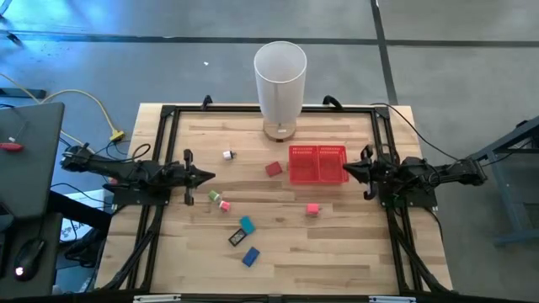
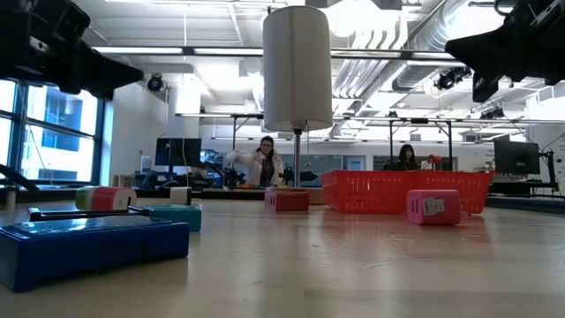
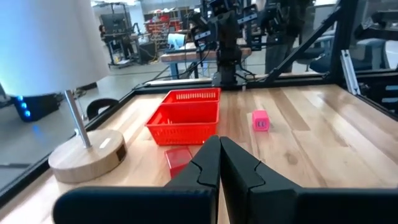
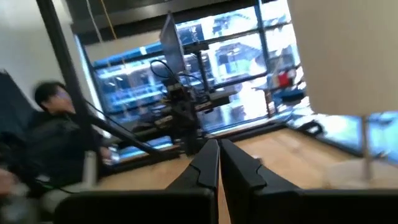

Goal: Pick & Place Office items
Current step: Put the white charger adapter into the right red bin

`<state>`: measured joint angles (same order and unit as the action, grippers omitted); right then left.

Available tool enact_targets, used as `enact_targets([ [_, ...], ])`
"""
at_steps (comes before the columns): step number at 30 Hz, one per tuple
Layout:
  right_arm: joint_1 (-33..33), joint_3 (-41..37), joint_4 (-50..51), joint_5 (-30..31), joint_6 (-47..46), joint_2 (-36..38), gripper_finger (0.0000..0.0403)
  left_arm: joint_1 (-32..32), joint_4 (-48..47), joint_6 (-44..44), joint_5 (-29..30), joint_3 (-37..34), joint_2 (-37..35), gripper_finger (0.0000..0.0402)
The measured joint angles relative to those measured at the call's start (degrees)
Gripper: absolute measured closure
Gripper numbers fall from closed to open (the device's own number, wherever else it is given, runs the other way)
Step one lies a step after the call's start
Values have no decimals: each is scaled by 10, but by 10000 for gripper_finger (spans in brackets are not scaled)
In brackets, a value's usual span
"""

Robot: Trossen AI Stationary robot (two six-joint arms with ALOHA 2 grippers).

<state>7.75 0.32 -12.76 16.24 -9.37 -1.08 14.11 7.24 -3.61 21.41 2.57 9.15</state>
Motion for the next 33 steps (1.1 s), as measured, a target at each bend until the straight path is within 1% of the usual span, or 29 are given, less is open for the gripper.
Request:
enact_targets([
  [3, 0, 0, 0, 33, 43, 0, 400, -3, 1, 4, -1, 0, 7, 401],
  [7, 0, 0, 3, 53, 54, 0, 400, 3, 4, 5, -11, 0, 24, 390],
  [10, 0, 0, -2, 55, 83, 0, 400, 9, 20, -1, -11, 0, 36, 374],
  [11, 0, 0, -6, 65, 98, 0, 400, 11, 28, -11, -6, 0, 40, 367],
  [13, 0, 0, -24, 103, 119, 0, 400, 12, 43, -30, 0, 0, 46, 349],
  [15, -1, 0, -42, 120, 127, -4, 400, 12, 58, -46, 0, 0, 50, 329],
  [17, 0, 0, -55, 119, 132, -9, 397, 12, 63, -53, 0, 0, 51, 308],
  [21, 0, 0, -68, 75, 137, -20, 377, 12, 64, -47, 0, 0, 59, 266],
  [24, 0, 0, -74, 74, 137, -27, 359, 12, 66, -46, -1, 0, 68, 241],
  [27, 0, 0, -85, 99, 141, -31, 347, 12, 74, -46, 0, 0, 76, 225],
  [29, 0, 0, -99, 121, 139, -31, 344, 12, 86, -46, 5, 0, 80, 221],
  [31, 0, 0, -106, 139, 139, -31, 344, 12, 99, -58, 28, 0, 83, 219],
  [33, 0, 0, -110, 138, 138, -31, 345, 12, 101, -60, 44, 0, 83, 219],
])
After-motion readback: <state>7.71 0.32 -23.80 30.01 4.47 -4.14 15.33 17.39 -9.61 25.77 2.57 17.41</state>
